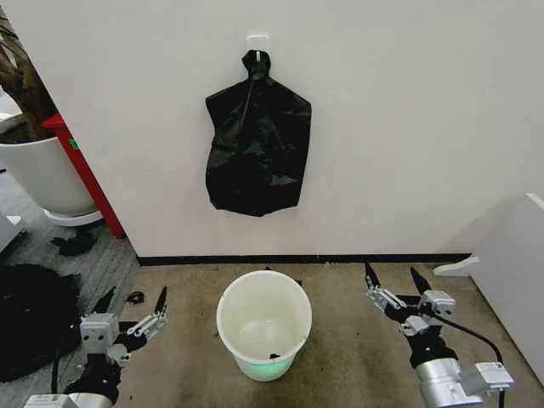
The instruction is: Place the garbage bag over the trash bin.
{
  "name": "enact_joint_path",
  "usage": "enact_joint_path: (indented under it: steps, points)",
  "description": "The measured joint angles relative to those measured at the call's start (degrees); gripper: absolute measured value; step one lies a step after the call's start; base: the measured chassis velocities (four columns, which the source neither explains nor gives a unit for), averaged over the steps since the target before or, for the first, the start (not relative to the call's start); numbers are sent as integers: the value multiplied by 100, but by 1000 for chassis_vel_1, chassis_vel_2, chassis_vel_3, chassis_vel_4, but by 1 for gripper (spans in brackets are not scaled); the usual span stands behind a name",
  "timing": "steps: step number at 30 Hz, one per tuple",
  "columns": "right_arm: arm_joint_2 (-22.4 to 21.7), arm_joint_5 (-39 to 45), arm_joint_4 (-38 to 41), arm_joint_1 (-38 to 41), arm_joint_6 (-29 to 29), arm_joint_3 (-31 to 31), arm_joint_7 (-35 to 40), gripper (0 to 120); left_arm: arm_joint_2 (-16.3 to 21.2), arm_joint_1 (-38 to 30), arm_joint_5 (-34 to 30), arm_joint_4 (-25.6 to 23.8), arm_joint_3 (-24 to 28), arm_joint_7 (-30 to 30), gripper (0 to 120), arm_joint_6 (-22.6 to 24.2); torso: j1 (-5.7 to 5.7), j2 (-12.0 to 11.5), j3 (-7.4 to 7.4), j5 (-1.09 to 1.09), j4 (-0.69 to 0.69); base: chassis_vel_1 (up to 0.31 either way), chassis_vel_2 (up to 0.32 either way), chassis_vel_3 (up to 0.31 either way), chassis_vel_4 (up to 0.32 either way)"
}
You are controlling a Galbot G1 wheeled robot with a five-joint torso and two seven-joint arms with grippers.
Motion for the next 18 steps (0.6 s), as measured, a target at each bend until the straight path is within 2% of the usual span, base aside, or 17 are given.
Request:
enact_joint_path:
  steps: [4,18]
  points:
    - [21,-2,-29,-4,32,-6,-52,100,-8,-64,-186,0,10,471,100,-504,0,0,0,0,-1,0,0,0,0]
    - [50,-39,-113,-17,124,8,-108,100,-15,-75,-218,2,-1,537,100,-581,0,0,0,0,0,0,0,0,0]
